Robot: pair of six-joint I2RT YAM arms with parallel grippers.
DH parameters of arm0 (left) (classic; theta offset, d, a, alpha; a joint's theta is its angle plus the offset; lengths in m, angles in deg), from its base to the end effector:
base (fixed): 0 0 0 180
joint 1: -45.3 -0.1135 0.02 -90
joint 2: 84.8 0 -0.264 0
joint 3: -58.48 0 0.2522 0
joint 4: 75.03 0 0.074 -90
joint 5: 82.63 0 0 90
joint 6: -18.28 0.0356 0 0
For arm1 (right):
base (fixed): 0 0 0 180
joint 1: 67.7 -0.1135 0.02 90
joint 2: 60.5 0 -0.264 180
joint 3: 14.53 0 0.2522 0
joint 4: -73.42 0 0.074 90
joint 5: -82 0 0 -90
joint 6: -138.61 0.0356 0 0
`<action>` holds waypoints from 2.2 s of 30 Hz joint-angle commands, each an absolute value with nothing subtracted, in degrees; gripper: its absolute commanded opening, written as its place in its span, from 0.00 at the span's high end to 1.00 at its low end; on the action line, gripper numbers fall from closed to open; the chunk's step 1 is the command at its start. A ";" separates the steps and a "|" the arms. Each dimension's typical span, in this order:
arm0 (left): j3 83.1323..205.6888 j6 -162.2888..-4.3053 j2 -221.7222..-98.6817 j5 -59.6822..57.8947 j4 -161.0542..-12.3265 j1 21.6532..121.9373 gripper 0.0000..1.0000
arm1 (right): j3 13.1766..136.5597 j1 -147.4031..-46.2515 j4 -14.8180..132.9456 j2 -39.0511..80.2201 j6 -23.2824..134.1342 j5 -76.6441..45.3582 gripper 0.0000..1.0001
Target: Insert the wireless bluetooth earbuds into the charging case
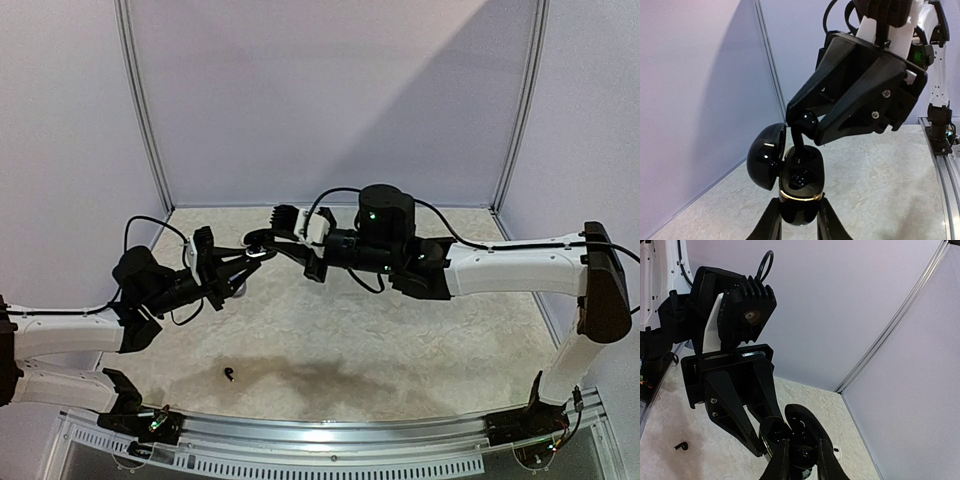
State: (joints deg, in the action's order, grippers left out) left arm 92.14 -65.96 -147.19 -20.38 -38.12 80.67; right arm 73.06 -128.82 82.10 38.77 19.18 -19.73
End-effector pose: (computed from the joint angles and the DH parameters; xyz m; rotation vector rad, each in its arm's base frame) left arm 0.1724 -0.1427 0.2412 0.8861 1.1985 -0.7650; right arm 0.1956 0.3697 0.3173 -1.2830 1.0448 0.5894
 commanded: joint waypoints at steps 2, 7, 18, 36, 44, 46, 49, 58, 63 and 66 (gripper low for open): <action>93.25 -65.57 -146.85 -21.01 -36.27 81.42 1.00 | 74.14 -129.25 78.78 40.50 18.03 -17.12 0.96; 93.14 -65.53 -146.85 -20.93 -36.37 81.42 1.00 | 74.55 -129.23 78.22 40.45 18.37 -17.02 0.90; 93.25 -65.57 -146.94 -21.11 -36.55 81.42 1.00 | 75.69 -129.30 76.71 40.97 18.81 -16.87 0.87; 93.16 -65.48 -146.85 -21.02 -36.59 81.42 1.00 | 76.40 -129.33 75.59 41.28 19.18 -16.34 0.79; 93.11 -65.52 -146.85 -21.10 -36.76 81.42 1.00 | 76.52 -129.39 75.04 41.02 19.27 -16.26 0.77; 93.20 -65.49 -146.85 -21.11 -36.86 81.42 1.00 | 76.77 -129.31 75.04 41.10 19.17 -16.25 0.77; 93.29 -65.56 -146.85 -21.11 -36.99 81.44 1.00 | 76.93 -129.36 74.95 41.19 18.91 -16.16 0.82; 93.46 -65.97 -147.06 -20.94 -37.20 81.42 1.00 | 78.06 -129.38 73.29 40.97 20.47 -15.92 0.72; 93.58 -68.25 -147.11 -20.78 -37.87 81.34 1.00 | 78.95 -129.31 72.93 40.71 21.74 -16.42 0.65; 93.75 -70.70 -147.07 -20.40 -38.89 81.28 1.00 | 79.42 -129.31 73.59 40.50 22.95 -16.20 0.64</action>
State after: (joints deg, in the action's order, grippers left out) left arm 92.14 -67.42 -147.19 -20.01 -38.51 80.67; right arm 77.43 -129.30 73.99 39.88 20.91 -17.32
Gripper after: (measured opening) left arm 0.228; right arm 0.350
